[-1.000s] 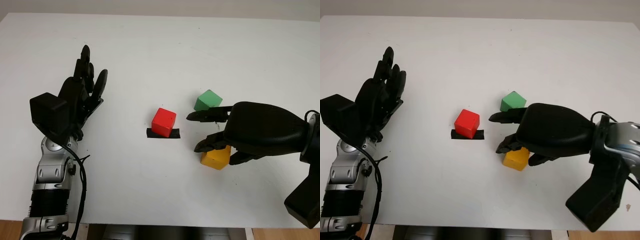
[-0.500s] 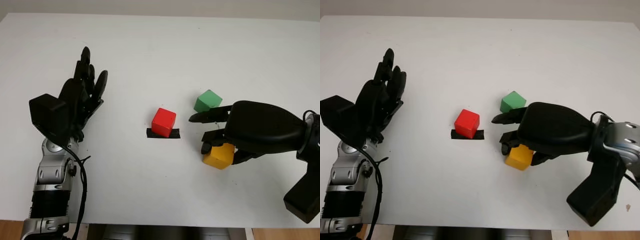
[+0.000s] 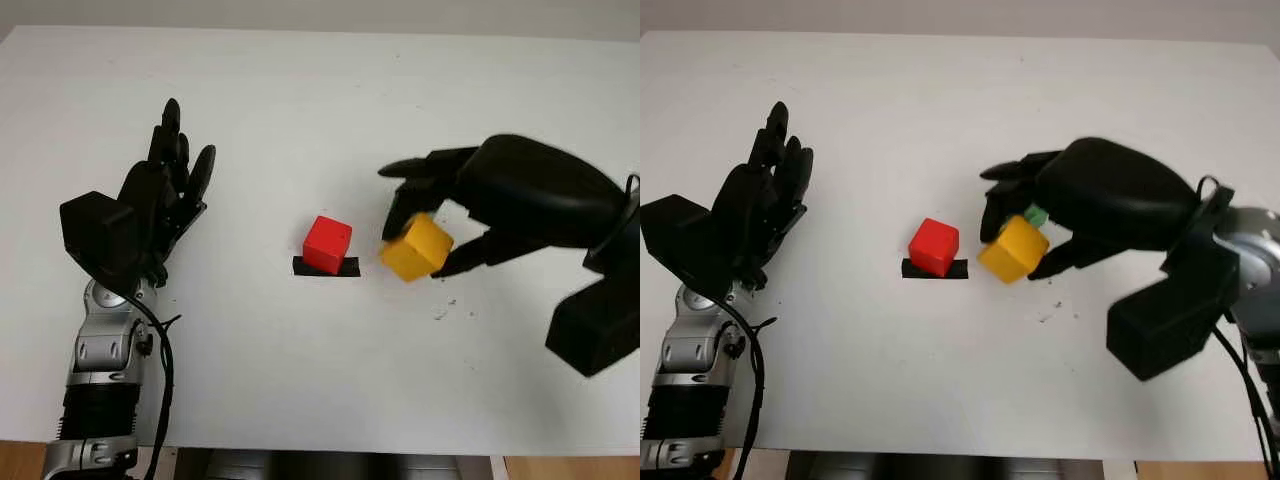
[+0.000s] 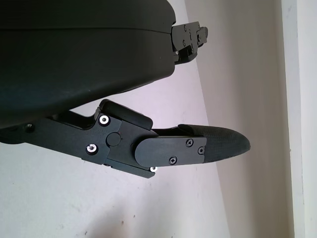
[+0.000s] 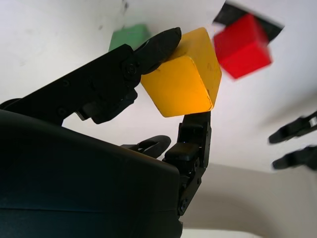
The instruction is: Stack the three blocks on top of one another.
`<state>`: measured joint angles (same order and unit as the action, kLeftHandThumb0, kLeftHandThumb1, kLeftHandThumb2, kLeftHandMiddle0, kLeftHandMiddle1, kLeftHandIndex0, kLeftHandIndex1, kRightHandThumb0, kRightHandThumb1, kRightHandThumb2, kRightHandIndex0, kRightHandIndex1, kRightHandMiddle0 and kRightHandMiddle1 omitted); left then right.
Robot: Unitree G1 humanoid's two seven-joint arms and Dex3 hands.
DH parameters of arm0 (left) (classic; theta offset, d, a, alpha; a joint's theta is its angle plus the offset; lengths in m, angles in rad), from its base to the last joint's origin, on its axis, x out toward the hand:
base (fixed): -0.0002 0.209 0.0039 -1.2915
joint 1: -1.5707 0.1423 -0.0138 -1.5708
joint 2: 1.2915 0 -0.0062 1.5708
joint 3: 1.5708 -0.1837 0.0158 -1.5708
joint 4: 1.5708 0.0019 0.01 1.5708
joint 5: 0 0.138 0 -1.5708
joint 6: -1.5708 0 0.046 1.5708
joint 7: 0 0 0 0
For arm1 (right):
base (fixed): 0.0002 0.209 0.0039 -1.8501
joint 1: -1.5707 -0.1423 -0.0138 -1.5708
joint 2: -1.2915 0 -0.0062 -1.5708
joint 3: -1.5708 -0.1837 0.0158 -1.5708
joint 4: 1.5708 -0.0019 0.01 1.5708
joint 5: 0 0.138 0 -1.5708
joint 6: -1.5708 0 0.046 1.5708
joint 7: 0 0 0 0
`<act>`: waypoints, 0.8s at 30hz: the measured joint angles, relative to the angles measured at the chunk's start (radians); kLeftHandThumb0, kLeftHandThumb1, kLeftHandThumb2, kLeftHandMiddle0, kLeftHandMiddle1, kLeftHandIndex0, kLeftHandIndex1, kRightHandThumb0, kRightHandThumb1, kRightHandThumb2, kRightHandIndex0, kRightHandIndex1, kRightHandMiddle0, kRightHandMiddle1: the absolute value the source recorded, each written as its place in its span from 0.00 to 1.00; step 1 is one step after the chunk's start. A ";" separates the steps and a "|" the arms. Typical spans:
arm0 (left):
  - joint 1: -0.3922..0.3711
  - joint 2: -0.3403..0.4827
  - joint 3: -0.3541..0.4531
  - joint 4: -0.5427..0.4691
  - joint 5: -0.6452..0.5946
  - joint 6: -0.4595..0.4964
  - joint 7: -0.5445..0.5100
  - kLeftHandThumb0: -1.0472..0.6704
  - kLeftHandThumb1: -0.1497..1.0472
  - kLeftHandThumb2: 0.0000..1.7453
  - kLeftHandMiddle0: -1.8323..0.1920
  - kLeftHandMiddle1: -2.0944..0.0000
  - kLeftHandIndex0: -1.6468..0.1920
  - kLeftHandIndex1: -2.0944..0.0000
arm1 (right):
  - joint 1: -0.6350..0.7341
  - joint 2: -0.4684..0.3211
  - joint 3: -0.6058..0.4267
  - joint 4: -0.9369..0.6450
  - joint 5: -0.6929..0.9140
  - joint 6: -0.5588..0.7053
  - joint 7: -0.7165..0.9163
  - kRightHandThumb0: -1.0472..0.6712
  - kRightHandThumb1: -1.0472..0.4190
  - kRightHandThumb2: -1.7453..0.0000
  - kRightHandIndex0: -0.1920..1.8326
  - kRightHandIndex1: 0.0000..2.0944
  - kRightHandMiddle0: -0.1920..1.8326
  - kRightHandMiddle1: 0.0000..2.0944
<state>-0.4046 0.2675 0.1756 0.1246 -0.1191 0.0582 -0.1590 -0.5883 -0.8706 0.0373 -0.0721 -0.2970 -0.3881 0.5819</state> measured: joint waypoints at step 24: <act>0.002 0.006 -0.001 -0.052 0.015 0.037 0.002 0.17 1.00 0.31 1.00 0.98 1.00 0.98 | -0.590 0.249 0.292 0.571 -0.114 -0.085 0.217 0.37 0.10 0.97 0.27 0.02 0.36 0.66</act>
<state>-0.4028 0.2736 0.1751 0.0725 -0.1043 0.0955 -0.1570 -1.1785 -0.6212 0.3295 0.4993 -0.4113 -0.4733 0.7989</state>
